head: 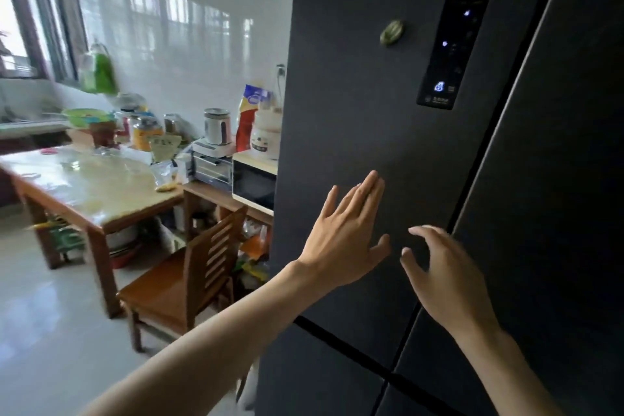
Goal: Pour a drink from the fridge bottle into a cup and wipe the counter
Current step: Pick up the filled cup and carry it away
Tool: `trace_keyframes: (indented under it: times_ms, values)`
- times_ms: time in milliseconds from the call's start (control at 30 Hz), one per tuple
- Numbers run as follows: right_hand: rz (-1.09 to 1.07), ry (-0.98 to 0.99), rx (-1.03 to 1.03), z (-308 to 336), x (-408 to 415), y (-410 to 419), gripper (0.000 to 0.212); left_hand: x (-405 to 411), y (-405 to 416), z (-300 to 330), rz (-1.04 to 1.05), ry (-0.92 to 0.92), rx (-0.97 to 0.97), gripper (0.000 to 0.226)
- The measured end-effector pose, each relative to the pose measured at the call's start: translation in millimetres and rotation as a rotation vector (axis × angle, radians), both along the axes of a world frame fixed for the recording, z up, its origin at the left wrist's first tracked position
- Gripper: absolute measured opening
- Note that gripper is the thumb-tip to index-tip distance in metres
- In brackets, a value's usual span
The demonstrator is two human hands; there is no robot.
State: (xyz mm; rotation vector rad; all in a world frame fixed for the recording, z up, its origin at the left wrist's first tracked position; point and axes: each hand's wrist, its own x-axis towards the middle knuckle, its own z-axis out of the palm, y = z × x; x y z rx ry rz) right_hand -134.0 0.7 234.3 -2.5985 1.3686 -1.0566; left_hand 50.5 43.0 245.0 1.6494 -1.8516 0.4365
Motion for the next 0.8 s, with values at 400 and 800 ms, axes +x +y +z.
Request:
trace_keyframes:
  times_ms: [400,800]
  values:
    - [0.693,0.009,0.471,-91,226,184,0.027,161,271,-76,0.558,0.269,0.136,0.053]
    - [1.347,0.416,0.532,-154,436,397,0.038,244,535,-170,1.325,0.563,0.156,0.063]
